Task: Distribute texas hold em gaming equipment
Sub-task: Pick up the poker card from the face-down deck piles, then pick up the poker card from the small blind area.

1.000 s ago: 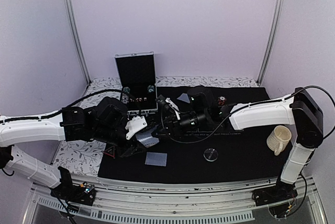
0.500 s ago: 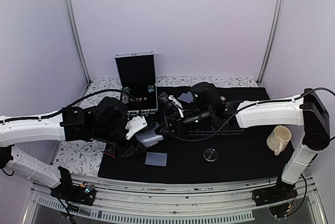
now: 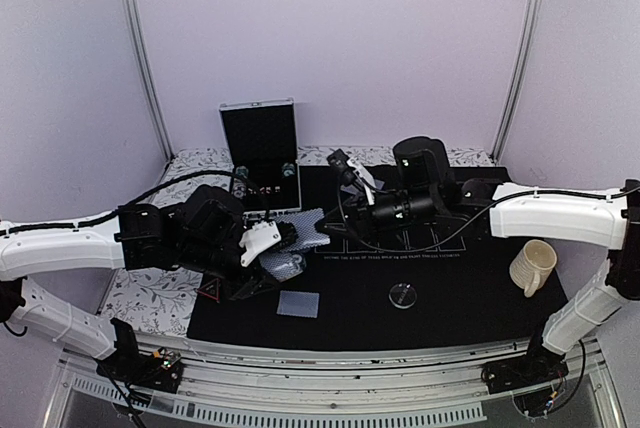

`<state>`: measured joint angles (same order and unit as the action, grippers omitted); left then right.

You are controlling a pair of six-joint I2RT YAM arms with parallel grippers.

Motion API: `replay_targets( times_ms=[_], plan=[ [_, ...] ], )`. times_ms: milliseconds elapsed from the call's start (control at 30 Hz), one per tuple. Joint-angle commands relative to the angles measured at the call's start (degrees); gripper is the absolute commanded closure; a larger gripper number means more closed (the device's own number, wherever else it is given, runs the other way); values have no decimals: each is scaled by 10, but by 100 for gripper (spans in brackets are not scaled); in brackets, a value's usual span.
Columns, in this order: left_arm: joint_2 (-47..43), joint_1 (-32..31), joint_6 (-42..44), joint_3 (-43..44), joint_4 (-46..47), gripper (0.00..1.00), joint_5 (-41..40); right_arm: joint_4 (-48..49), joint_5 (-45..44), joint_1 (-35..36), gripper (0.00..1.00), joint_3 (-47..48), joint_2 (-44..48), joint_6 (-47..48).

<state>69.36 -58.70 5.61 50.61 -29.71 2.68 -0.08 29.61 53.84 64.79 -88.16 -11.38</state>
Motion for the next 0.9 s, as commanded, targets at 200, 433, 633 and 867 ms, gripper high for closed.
replay_targets(
  times_ms=[200, 433, 633, 867],
  plan=[
    [-4, 9, -7, 7, 6, 60, -27, 69, -142, -35, 98, -168, 120, -256],
    [-9, 21, -18, 12, 2, 60, -42, 172, -172, 49, 98, -208, 30, -389],
    [-16, 25, -22, 13, -1, 60, -48, 285, -143, 74, 98, -205, -77, -461],
    [-30, 26, -22, 12, -1, 60, -48, 314, -68, 75, 98, -140, -182, -495]
  ],
)
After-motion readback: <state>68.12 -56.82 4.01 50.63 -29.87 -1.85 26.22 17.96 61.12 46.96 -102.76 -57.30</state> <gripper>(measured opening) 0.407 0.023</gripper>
